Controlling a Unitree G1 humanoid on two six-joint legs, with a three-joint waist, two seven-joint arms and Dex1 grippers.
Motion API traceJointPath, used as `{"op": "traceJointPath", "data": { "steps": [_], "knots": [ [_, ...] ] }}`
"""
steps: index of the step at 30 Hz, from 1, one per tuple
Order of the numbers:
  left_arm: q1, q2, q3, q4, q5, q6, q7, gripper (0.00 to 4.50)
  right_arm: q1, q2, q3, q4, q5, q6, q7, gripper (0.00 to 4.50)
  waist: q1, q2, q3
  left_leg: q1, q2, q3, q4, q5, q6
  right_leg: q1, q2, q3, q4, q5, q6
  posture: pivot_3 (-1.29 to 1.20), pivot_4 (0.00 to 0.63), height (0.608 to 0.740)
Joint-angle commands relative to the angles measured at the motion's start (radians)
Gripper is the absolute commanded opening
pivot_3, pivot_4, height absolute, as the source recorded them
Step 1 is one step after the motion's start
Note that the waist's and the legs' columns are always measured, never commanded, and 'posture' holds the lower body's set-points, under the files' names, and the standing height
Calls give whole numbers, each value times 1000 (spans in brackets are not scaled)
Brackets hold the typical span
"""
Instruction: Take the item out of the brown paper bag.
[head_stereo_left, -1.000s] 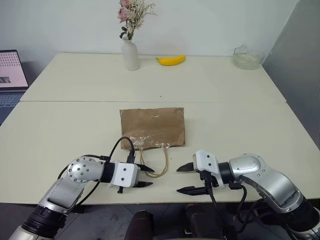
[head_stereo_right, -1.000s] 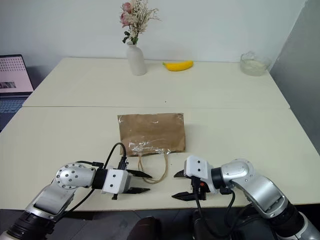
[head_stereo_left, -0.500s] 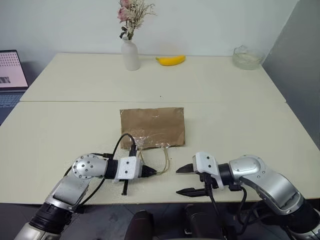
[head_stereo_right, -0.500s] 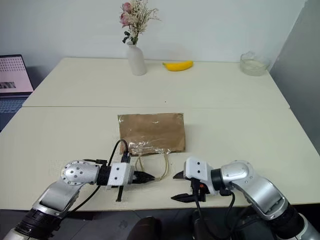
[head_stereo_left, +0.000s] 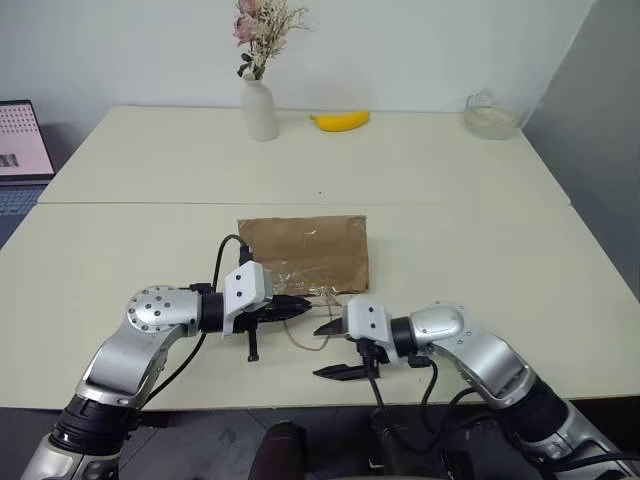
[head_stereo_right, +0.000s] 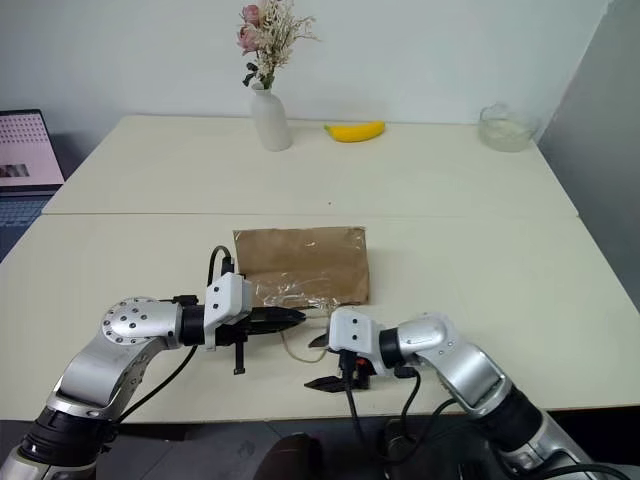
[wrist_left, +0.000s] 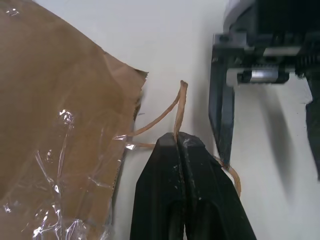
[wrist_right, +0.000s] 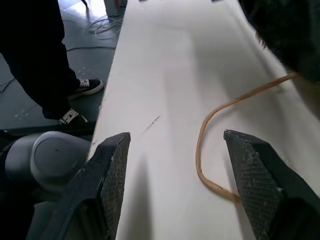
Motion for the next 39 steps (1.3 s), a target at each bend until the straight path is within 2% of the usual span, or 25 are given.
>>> {"op": "traceJointPath", "data": {
  "steps": [1,4,11,15,21,27,32,37,39],
  "knots": [
    [-13,5,35,-40,-21,2,8,26,-28,42,21,82,-57,-23,-43,3140,0,0,0,0,0,0,0,0,0,0,0,0,0,0,0,0,150,740],
    [-12,5,45,-47,-30,11,16,0,-34,56,22,118,-90,-29,-62,2484,0,0,0,0,0,0,0,0,0,0,0,0,0,0,0,0,150,740],
    [-34,-12,91,-64,-73,55,61,0,-28,29,43,110,-144,-58,-53,13,0,0,0,0,0,0,0,0,0,0,0,0,0,0,0,0,150,740],
    [-104,-35,120,-46,-123,131,110,0,-30,30,48,107,-158,-69,-57,13,0,-1,0,1,0,0,0,0,0,1,0,0,1,0,0,0,150,740],
    [-409,-152,225,122,-159,226,334,0,-16,26,58,105,-177,-69,-53,13,2,-3,-2,1,-1,-1,1,0,0,3,0,-1,1,1,1,0,150,740],
    [-650,-180,280,297,-156,237,420,0,-16,26,60,108,-188,-68,-56,13,1,-3,-2,1,-1,-1,1,0,0,2,0,0,0,1,1,0,150,740],
    [-645,-165,250,299,-145,228,363,0,-16,22,52,105,-198,-78,-63,13,0,-3,-2,1,-1,-1,1,0,0,2,0,0,0,1,1,0,150,740],
    [-566,-156,230,176,-220,325,293,0,-22,26,-49,28,-114,-39,-59,13,0,-3,-2,1,-1,-1,1,0,0,2,0,0,0,1,1,0,150,740],
    [-537,-152,226,126,-254,367,276,0,-20,16,-89,-26,-85,0,-59,399,2,-3,-2,0,-1,-1,2,0,-1,1,-1,0,0,1,1,0,150,740]
  ]
}}
